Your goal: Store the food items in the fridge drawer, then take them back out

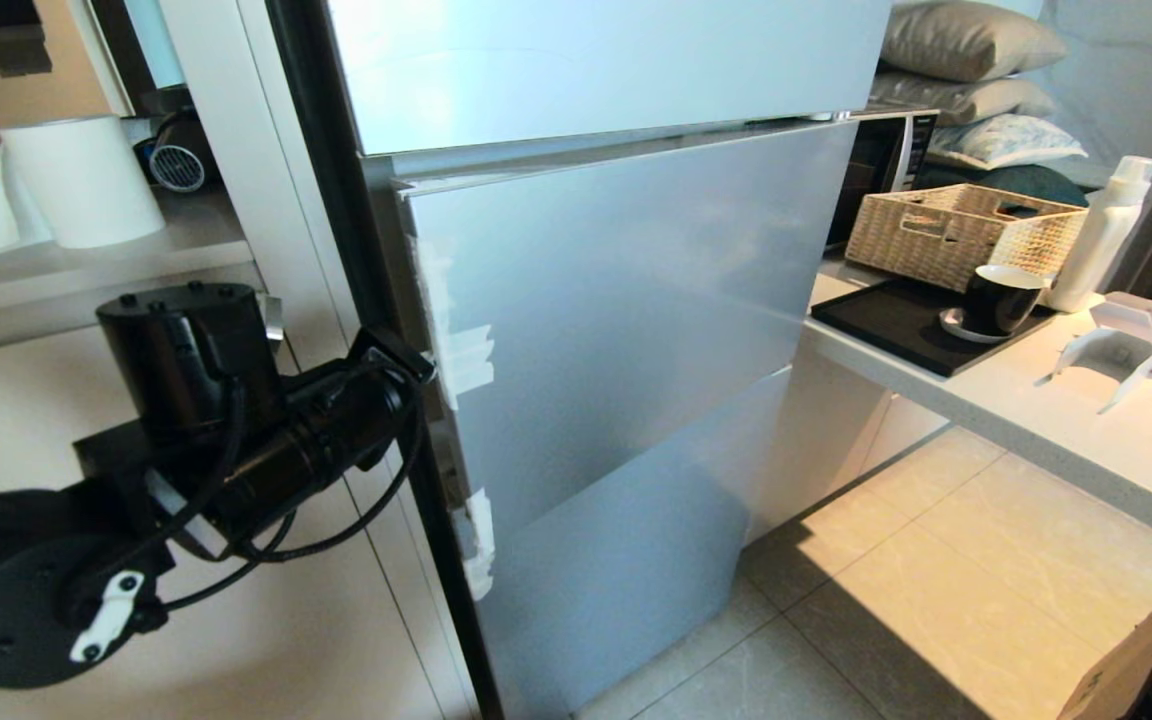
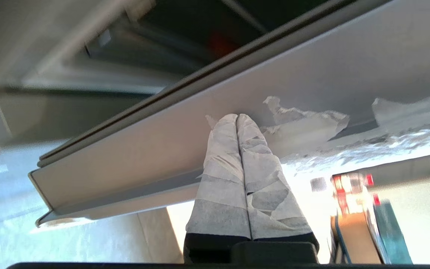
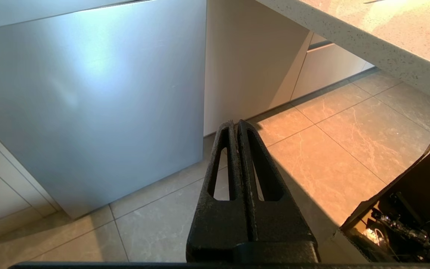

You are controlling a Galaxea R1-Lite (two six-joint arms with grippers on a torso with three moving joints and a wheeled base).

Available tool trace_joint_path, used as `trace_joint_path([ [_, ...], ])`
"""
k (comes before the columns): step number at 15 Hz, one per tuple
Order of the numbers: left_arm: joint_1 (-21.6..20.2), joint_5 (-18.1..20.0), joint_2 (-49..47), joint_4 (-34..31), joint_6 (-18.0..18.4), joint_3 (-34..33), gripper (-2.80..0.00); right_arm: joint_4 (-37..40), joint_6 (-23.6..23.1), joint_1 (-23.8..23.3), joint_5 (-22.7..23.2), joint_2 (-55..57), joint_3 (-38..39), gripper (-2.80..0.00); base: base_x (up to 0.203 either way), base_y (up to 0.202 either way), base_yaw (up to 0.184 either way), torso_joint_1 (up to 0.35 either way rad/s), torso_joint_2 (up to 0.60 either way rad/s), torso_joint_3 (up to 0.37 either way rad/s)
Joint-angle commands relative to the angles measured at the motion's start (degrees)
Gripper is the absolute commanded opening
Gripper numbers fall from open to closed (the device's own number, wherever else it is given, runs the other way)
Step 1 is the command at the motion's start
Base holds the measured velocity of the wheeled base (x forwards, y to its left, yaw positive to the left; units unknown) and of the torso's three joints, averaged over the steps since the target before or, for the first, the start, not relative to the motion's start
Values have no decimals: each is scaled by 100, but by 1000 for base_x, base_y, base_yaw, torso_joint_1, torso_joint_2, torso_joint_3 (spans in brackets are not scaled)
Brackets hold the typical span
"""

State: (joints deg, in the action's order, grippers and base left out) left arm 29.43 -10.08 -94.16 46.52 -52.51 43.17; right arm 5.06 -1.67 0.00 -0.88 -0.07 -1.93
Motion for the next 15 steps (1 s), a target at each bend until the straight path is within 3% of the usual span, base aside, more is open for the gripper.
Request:
trace_joint_path([
  [1,182,-28,204,7,-23,-181,-280,3,-8,0,0,7,-1,-280,0,0,0,0,0,0],
  [15,1269,-38,671,-29,-23,-609,-280,3,-2,1,0,7,-1,-280,0,0,0,0,0,0],
])
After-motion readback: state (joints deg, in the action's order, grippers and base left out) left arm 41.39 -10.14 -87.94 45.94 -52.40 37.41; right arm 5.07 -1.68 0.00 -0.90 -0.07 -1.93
